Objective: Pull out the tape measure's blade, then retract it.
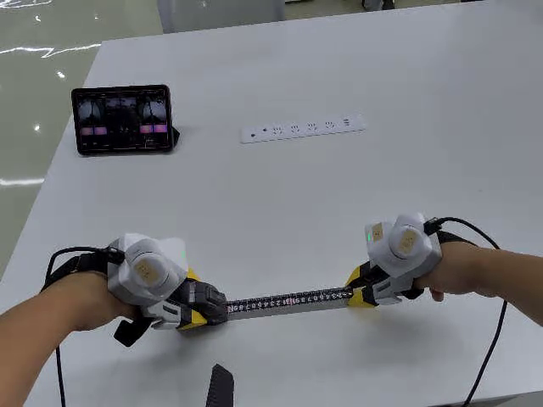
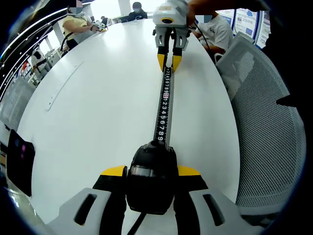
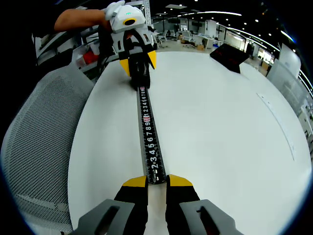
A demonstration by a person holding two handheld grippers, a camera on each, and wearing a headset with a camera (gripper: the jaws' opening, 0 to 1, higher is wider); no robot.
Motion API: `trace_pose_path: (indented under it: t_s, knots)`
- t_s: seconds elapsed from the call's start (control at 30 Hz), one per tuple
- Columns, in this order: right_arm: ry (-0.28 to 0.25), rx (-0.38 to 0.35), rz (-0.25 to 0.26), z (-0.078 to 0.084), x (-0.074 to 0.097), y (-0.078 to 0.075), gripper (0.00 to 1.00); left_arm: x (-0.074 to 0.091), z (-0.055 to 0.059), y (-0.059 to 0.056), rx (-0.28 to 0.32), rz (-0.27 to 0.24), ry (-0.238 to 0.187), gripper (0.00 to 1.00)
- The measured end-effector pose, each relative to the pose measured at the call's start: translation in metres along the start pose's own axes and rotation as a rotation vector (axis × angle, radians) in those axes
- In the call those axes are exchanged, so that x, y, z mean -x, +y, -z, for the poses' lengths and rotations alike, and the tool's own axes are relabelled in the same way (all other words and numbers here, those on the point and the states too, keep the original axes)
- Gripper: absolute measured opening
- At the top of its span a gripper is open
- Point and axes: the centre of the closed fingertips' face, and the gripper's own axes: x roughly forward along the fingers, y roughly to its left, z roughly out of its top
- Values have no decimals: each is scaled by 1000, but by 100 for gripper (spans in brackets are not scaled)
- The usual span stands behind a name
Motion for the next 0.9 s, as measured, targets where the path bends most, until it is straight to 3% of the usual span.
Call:
trace_pose_path:
  t_s: [0.9]
  knots:
    - [2,-21,9,15,12,-4,9,1,0,0,2,-7,-5,32]
